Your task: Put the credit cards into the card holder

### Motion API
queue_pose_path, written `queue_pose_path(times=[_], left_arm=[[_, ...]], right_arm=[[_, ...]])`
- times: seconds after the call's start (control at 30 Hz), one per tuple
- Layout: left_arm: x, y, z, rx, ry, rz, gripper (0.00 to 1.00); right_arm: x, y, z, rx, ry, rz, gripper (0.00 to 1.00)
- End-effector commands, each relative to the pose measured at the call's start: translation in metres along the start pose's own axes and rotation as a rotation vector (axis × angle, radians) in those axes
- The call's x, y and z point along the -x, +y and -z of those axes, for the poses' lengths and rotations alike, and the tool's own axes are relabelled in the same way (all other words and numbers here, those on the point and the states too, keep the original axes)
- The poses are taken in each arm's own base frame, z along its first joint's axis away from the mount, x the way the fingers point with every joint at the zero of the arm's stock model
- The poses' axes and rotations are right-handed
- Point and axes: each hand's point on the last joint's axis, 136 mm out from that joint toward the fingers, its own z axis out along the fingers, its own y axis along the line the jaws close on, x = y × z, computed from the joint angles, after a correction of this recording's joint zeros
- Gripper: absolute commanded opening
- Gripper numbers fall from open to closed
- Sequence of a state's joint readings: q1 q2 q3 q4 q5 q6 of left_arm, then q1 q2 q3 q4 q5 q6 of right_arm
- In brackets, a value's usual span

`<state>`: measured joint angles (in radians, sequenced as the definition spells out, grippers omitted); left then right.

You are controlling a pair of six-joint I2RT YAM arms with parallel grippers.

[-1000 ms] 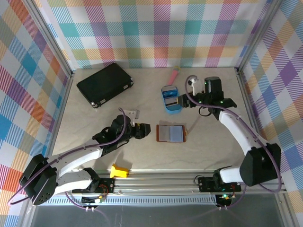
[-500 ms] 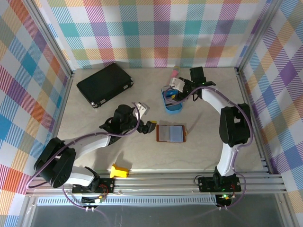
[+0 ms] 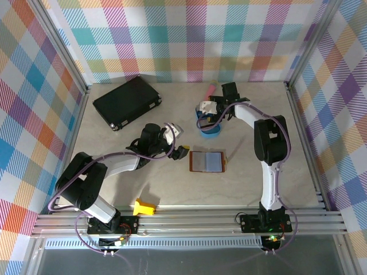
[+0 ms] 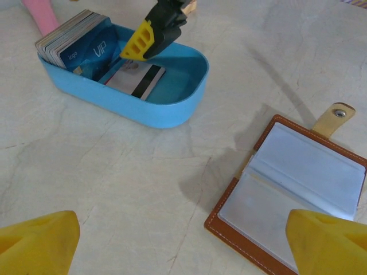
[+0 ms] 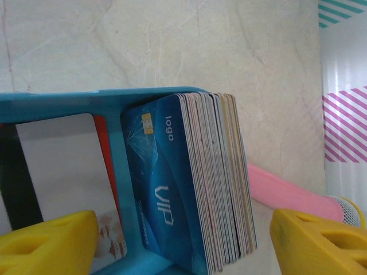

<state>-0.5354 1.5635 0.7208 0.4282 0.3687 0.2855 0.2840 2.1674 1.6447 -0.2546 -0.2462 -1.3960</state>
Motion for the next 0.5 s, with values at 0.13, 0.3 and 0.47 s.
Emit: queue_pose_path(times=[0.13, 0.3, 0.47], left_arm=[[0.017, 0.006, -0.003, -0.02, -0.07, -0.038, 0.93], [0.012, 0.005, -0.003, -0.019, -0.063, -0.045, 0.93], [0.01, 0.005, -0.003, -0.021, -0.058, -0.05, 0.94]], right_arm=[[0.011, -0.014, -0.015, -0.022, -0.021, 0.082, 0.8], [0.008, -0.017, -0.026, -0.031, 0.006, 0.103, 0.79], [0.007, -0.019, -0.028, -0.032, 0.017, 0.107, 0.77]])
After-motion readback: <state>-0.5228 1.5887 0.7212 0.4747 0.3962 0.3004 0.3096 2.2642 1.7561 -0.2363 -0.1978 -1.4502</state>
